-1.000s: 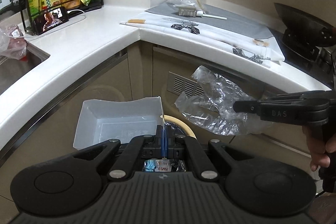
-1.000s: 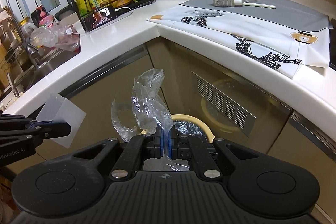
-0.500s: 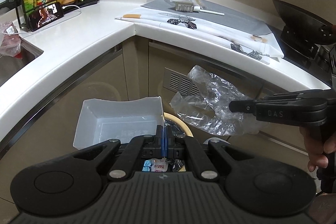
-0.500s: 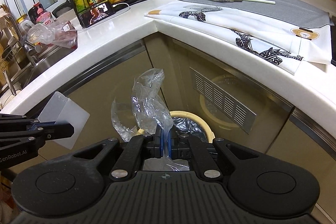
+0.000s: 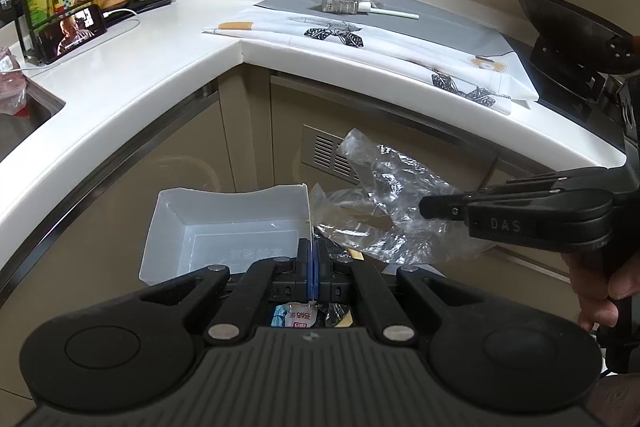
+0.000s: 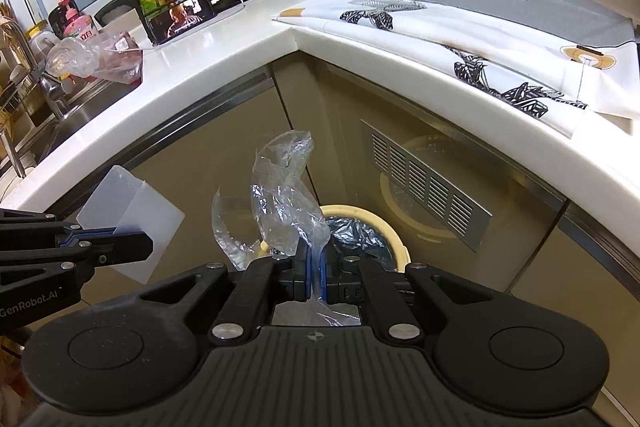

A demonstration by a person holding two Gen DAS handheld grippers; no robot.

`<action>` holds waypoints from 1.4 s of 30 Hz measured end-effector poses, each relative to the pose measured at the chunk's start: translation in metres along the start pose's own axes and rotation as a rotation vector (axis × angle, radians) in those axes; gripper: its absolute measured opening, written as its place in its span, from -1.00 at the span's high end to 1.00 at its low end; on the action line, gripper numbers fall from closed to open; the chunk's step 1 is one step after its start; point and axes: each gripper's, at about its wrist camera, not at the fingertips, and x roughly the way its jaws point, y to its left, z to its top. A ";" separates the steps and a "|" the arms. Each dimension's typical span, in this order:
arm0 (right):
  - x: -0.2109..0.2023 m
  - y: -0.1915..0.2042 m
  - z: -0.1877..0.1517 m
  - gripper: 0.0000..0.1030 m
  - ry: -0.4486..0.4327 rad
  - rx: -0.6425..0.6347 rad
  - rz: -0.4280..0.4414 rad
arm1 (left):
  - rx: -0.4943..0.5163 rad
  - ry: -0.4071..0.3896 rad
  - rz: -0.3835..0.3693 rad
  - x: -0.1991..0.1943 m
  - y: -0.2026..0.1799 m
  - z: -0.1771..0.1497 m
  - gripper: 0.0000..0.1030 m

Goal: Collect trash
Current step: 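Carry the plastic box and bag down toward the trash bin with both tools, then open both tools over the bin to drop the box and bag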

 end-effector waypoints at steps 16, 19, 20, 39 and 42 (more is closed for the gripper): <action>0.049 -0.008 -0.002 0.90 0.099 0.028 -0.017 | -0.056 0.106 -0.040 0.049 0.018 0.001 1.00; 0.066 -0.013 -0.002 0.90 0.118 0.041 -0.024 | -0.097 0.122 -0.050 0.064 0.028 0.001 1.00; 0.073 -0.014 -0.002 0.90 0.123 0.047 -0.025 | -0.117 0.125 -0.055 0.070 0.032 0.000 1.00; 0.215 -0.037 -0.009 0.90 0.248 0.079 -0.087 | -0.193 0.300 -0.077 0.200 0.053 -0.007 1.00; 0.229 -0.040 -0.011 0.90 0.264 0.084 -0.091 | -0.192 0.323 -0.081 0.213 0.054 -0.010 1.00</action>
